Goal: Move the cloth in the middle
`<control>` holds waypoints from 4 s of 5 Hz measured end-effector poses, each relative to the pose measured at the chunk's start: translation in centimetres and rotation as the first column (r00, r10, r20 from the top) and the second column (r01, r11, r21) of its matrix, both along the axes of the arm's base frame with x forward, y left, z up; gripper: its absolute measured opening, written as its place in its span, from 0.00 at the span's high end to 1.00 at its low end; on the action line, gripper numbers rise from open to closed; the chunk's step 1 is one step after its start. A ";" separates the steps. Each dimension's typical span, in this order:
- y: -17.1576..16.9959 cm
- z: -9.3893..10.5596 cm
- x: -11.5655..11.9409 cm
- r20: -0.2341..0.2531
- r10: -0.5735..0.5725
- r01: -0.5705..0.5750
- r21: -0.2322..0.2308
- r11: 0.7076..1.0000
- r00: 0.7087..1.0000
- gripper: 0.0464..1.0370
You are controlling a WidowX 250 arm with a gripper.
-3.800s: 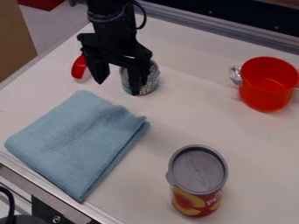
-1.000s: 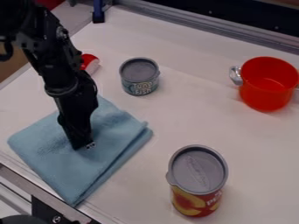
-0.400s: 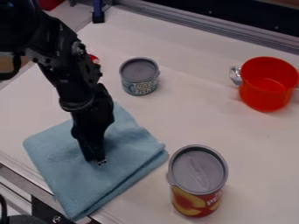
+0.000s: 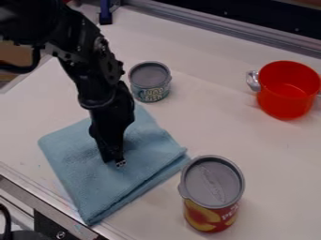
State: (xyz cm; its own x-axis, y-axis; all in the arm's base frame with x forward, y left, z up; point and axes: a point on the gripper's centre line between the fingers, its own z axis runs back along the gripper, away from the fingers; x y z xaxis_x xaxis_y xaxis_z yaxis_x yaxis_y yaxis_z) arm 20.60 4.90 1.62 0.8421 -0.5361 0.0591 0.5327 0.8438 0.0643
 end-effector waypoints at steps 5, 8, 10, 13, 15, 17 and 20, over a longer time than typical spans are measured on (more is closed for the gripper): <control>-2.7 -0.2 0.5 -0.027 -0.078 0.077 -0.011 0.997 0.997 0.99; -3.8 0.1 1.5 0.006 -0.159 0.159 -0.005 0.987 0.987 0.99; -5.2 0.3 2.3 0.017 -0.161 0.162 -0.024 0.987 0.987 0.99; -7.6 0.8 4.0 0.066 -0.167 0.169 -0.022 0.985 0.984 0.99; -9.2 0.5 5.6 0.084 -0.175 0.177 -0.013 0.984 0.981 0.99; -10.3 0.6 6.9 0.086 -0.167 0.169 -0.028 0.985 0.982 0.99; -10.6 1.0 7.4 0.062 -0.116 0.119 -0.043 0.992 0.991 0.87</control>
